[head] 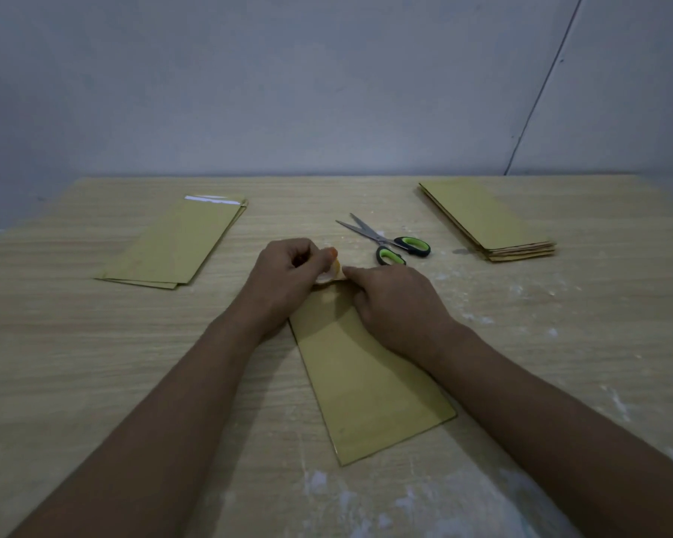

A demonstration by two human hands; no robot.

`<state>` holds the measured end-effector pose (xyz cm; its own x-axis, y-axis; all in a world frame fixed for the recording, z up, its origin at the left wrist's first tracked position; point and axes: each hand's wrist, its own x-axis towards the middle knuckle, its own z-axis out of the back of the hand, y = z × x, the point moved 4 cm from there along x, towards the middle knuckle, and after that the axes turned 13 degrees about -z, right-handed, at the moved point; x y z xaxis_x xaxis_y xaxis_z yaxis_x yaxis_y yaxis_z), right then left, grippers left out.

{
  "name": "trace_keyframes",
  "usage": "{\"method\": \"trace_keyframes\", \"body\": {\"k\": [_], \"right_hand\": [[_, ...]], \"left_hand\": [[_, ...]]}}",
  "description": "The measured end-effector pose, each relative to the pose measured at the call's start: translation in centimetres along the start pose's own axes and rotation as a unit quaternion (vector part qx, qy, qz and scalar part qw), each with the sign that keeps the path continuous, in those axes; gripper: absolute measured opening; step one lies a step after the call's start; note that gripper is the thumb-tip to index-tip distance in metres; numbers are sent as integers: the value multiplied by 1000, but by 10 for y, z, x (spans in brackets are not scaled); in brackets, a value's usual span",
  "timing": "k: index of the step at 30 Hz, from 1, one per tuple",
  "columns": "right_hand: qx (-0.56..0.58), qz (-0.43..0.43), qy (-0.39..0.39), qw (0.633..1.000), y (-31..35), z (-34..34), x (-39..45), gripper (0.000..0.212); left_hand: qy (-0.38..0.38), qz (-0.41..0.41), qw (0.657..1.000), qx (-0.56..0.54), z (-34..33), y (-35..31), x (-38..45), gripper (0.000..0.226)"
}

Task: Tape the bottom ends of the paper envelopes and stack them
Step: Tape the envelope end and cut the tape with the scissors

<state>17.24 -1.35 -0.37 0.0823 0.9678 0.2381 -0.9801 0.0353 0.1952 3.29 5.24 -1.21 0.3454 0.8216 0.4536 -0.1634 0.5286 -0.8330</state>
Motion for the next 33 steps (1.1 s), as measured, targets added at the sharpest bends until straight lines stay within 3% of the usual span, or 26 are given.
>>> {"method": "trace_keyframes", "body": {"k": [9,20,33], "right_hand": [[10,1,-13,1000,-5,-4,1,42],[18,13,-30,999,-8,-5,-1,38],[-40,8,-11,999,-6,-7,2,42]], "left_hand": [[-25,-34,996,77,4,-4,-2,43],[-38,-27,979,198,6,-2,-2,36],[9,-21,975,222,1,-1,-6,39]]}}
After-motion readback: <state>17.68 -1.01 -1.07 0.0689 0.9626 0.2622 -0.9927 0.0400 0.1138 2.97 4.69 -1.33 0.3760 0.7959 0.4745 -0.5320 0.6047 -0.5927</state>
